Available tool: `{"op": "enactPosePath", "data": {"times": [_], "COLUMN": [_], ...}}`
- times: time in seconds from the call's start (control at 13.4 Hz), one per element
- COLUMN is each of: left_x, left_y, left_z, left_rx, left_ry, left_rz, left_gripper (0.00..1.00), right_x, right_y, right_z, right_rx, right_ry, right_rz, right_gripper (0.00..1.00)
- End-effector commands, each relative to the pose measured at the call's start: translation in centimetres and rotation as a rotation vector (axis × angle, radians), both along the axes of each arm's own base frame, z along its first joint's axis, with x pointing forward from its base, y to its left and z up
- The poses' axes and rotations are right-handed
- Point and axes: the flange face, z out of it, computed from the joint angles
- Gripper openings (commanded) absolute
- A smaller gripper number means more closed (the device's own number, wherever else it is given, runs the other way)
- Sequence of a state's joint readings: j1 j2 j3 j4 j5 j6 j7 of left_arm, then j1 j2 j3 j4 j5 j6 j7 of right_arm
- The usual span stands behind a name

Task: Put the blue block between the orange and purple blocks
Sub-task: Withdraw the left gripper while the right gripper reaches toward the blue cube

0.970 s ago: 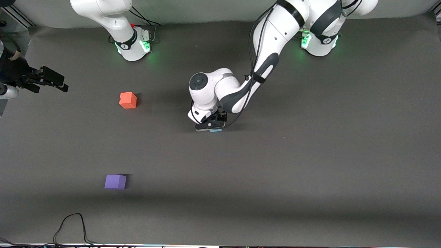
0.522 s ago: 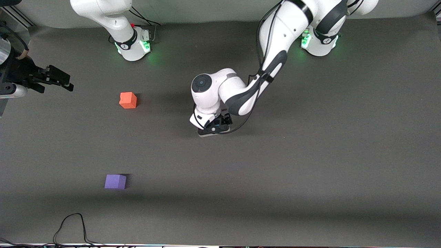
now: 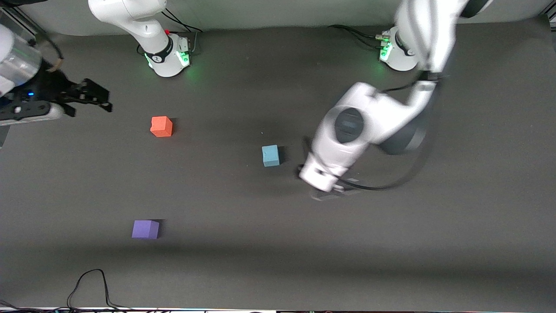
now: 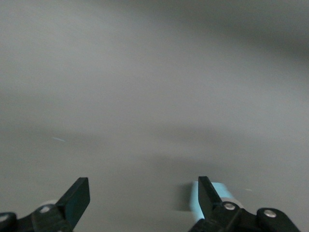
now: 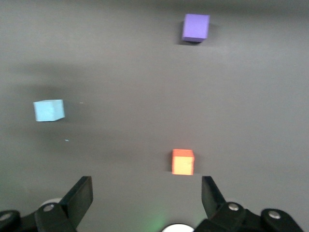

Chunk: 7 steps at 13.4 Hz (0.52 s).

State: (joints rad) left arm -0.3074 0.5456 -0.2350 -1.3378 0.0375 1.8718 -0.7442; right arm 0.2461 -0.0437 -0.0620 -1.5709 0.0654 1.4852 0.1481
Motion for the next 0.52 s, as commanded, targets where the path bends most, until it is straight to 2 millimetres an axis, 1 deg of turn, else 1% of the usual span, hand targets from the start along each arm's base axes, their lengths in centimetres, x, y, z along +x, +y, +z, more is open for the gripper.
{"op": "enactPosePath", "data": {"times": [0.0, 0.15, 0.3, 0.37, 0.45], "left_x": [-1.7, -2.5, -2.8, -2.9, -3.2], "left_y": [11.6, 19.4, 25.3, 28.3, 30.0], "left_z": [1.4, 2.4, 3.7, 4.8, 5.6], "left_rx": [0.018, 0.038, 0.034, 0.032, 0.028], "left_ry": [0.04, 0.063, 0.091, 0.087, 0.084], "left_rz": [-0.059, -0.103, -0.167, -0.194, -0.229], "left_gripper": [1.0, 1.0, 1.0, 1.0, 1.0], "right_x": [-0.3, 0.0, -0.7, -1.0, -1.0], "right_y": [8.4, 15.8, 22.8, 26.1, 28.7], "right_z": [0.9, 0.9, -0.6, -1.3, -1.8], "right_rx": [0.048, 0.045, 0.031, 0.027, 0.03], "right_ry": [-0.009, -0.017, -0.002, -0.003, -0.01], "right_rz": [-0.098, -0.146, -0.173, -0.211, -0.237], "right_gripper": [1.0, 1.0, 1.0, 1.0, 1.0]}}
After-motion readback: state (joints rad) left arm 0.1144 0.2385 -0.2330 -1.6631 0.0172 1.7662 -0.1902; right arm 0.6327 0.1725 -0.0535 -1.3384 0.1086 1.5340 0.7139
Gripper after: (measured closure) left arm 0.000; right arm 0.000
